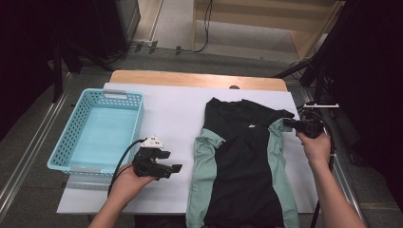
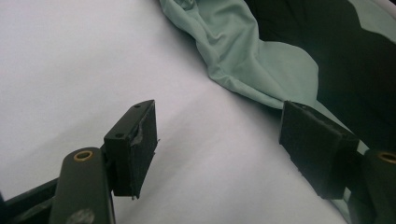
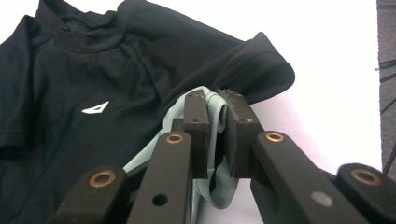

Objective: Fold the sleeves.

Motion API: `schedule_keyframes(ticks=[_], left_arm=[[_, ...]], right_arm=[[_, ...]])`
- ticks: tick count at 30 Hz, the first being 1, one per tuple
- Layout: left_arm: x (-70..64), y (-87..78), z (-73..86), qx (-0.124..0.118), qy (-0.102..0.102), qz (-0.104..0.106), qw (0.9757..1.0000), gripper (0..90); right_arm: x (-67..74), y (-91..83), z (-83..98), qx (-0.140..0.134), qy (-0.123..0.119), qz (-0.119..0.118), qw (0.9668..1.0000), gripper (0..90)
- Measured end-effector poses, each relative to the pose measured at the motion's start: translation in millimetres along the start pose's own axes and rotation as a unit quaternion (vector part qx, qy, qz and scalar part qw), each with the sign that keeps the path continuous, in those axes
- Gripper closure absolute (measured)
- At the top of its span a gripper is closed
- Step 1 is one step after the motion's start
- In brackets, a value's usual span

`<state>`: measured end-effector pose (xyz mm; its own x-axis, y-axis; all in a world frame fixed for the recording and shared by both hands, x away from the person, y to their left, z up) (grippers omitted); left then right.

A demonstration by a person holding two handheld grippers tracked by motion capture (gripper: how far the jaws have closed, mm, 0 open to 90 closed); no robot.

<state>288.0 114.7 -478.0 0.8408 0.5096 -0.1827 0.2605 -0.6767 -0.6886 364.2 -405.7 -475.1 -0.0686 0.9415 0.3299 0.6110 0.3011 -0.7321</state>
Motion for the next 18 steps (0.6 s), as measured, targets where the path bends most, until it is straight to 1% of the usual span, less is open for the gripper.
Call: schedule_keyframes(ticks=[10,18], left_arm=[[-0.2,0.5,0.0,0.001,0.001,-0.001,1.0000,29.1],[-0.2,0.4,0.0,0.001,0.000,0.000,1.0000,29.1]], right_arm=[[10.7,-0.9,-1.2,-0.001,-0.021,-0.008,0.9997,78.8],[19.3,-1.6,-1.3,0.000,-0.030,-0.016,0.9994,78.8]])
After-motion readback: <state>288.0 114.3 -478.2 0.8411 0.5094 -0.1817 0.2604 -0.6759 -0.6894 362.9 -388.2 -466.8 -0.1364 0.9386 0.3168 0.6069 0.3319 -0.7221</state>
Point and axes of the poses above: each handheld gripper's, and its own axes: y roughly forward along the jaws, z roughly out of its underside, x roughly to its left, the point moved 1 cm from there along y, roughly forward along the jaws, and after that the axes turned 7 degrees about y, right-handed, at the moved point
